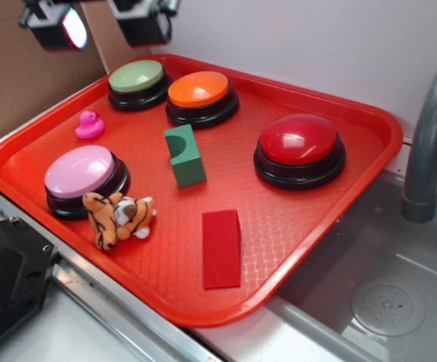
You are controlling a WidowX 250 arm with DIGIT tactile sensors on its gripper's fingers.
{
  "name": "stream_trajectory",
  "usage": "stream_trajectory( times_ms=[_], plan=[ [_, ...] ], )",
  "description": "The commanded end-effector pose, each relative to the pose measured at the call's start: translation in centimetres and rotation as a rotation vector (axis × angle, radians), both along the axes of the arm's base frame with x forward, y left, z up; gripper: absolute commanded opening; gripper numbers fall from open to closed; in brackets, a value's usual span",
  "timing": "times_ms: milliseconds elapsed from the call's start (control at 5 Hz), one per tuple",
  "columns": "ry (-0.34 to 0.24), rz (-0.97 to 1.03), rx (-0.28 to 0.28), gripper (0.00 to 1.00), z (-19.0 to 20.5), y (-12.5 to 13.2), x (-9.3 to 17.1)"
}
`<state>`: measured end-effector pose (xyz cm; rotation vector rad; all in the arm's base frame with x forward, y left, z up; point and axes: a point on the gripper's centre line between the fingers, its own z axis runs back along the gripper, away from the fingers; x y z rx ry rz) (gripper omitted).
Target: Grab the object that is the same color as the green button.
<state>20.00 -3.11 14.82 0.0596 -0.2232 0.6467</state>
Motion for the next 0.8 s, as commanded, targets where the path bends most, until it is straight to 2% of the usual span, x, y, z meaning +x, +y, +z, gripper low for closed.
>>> stream_trajectory(
  times_ms=[0,400,600],
  plan=[
    [-0.015,0.063,0.004,1.0,-3.7,-0.1,1.4],
    [-0.017,0.041,-0.019,1.0,-7.3,1.0,2.0],
    [-0.044,0.032,-0.037,1.0,-9.0,1.5,3.2]
  ],
)
